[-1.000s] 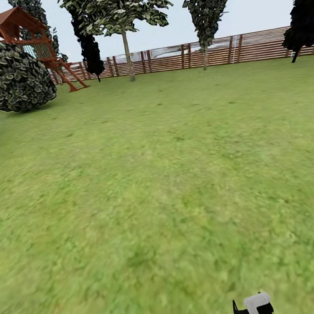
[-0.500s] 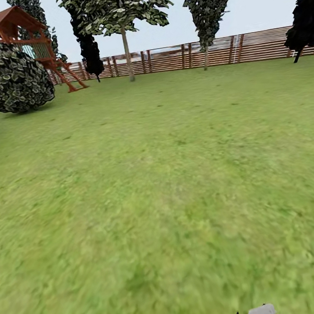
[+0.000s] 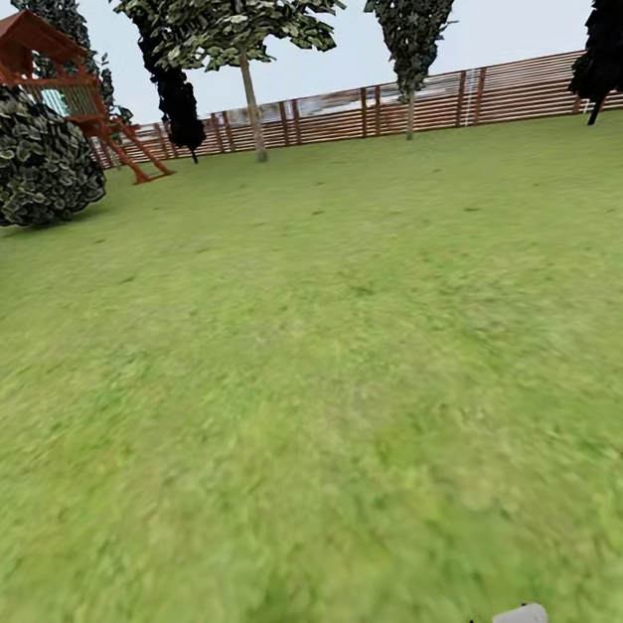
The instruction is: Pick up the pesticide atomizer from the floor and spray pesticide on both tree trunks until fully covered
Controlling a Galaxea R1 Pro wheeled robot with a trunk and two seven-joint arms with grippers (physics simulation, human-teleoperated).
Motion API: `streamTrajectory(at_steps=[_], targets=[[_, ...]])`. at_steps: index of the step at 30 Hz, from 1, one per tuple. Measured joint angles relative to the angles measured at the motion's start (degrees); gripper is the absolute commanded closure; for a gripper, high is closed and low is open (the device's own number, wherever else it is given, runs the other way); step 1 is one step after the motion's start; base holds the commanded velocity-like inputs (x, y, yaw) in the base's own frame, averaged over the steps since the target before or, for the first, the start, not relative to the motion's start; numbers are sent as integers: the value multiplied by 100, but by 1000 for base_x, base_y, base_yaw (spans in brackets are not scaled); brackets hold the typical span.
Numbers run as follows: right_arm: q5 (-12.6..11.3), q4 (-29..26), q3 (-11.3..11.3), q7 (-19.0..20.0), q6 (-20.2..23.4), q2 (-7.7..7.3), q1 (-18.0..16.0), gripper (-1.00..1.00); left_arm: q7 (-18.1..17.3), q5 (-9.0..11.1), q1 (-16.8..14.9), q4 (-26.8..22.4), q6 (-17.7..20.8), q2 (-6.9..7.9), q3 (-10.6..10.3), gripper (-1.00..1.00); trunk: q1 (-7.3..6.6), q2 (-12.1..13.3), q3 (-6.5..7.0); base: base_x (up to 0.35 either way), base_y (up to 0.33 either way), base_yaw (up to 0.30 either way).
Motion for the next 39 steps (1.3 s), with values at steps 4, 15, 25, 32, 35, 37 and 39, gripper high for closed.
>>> streamTrajectory(at_steps=[4, 15, 25, 32, 35, 37, 39], targets=[[0, -1, -2, 0, 0, 0, 0, -100, 0, -1, 0, 0, 5, -3, -1, 100, 0, 0, 0, 342, 0, 0], [0, -2, 2, 0, 0, 0, 0, -100, 0, 0, 0, 0, 6, -4, -1, 100, 0, 0, 0, 342, 0, 0], [0, 0, 0, 0, 2, 0, 0, -100, 0, 0, 0, 0, -1, -5, 0, 100, 0, 0, 0, 342, 0, 0], [0, 1, 1, 0, 0, 0, 0, -100, 0, -1, 0, 0, 5, -6, -2, 100, 0, 0, 0, 342, 0, 0], [0, 0, 1, 0, 2, 0, 0, -100, 0, 0, 0, 0, 7, -5, 0, 100, 0, 0, 0, 342, 0, 0], [0, 1, -1, 0, 1, 0, 0, -100, 0, 0, 0, 0, 7, -4, -1, 100, 0, 0, 0, 342, 0, 0], [0, 0, 2, 0, 0, 0, 0, -100, 0, -1, 0, 0, 7, -7, -2, 100, 0, 0, 0, 342, 0, 0]])
